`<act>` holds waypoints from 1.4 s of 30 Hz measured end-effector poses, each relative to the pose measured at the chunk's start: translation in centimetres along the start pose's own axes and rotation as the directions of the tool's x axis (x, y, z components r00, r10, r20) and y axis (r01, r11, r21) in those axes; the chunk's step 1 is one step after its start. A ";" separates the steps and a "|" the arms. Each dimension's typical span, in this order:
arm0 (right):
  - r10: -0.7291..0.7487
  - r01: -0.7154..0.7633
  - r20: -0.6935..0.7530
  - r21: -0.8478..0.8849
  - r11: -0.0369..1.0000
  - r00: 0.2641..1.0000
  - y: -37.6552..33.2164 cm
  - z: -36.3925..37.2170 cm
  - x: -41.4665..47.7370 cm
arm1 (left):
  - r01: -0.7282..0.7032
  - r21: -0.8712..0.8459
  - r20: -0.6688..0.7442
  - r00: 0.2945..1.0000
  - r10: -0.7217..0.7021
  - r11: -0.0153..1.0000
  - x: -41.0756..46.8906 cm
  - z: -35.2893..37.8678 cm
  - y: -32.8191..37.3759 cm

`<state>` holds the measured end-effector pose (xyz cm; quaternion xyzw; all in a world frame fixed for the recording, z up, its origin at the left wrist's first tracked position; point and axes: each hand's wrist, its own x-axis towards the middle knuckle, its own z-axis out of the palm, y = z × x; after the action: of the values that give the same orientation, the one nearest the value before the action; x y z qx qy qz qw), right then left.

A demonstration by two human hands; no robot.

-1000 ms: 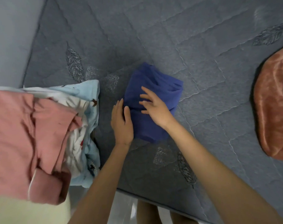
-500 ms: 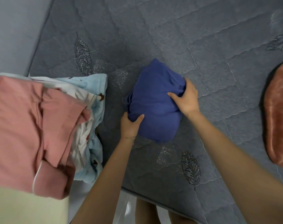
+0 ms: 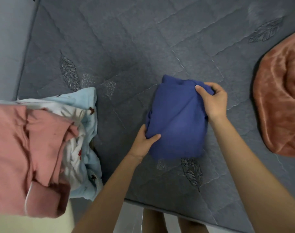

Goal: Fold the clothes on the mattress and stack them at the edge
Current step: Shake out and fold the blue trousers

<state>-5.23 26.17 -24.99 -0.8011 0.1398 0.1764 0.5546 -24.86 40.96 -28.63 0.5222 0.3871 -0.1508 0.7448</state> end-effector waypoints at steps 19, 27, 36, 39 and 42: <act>0.518 -0.519 0.044 0.012 0.855 0.854 10.5 -2.8 -11.0 | 0.137 0.156 -0.250 0.964 -0.095 0.978 0.5 3.5 -0.4; 0.643 -0.723 0.331 0.342 0.600 0.690 7.3 -4.3 -8.9 | 0.270 -0.205 -0.230 0.921 -0.314 0.941 0.4 4.2 2.7; 0.485 -0.569 0.316 0.595 0.568 0.815 1.7 -3.0 -1.7 | -0.036 -0.424 -0.241 0.968 -0.075 0.905 4.2 7.9 9.6; 0.384 -0.398 0.113 0.372 0.839 0.916 1.9 -2.2 -1.1 | -0.262 0.065 -0.355 0.896 0.267 0.963 4.5 8.8 8.8; 0.036 -0.034 0.007 -0.188 0.982 0.999 3.1 -1.8 -1.5 | -0.381 0.795 -0.051 0.734 0.677 0.473 5.2 8.5 7.0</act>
<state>-7.61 23.40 -26.38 -0.8464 0.1339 0.2025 0.4740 -13.48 37.19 -26.46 0.8892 0.2351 0.0472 0.3897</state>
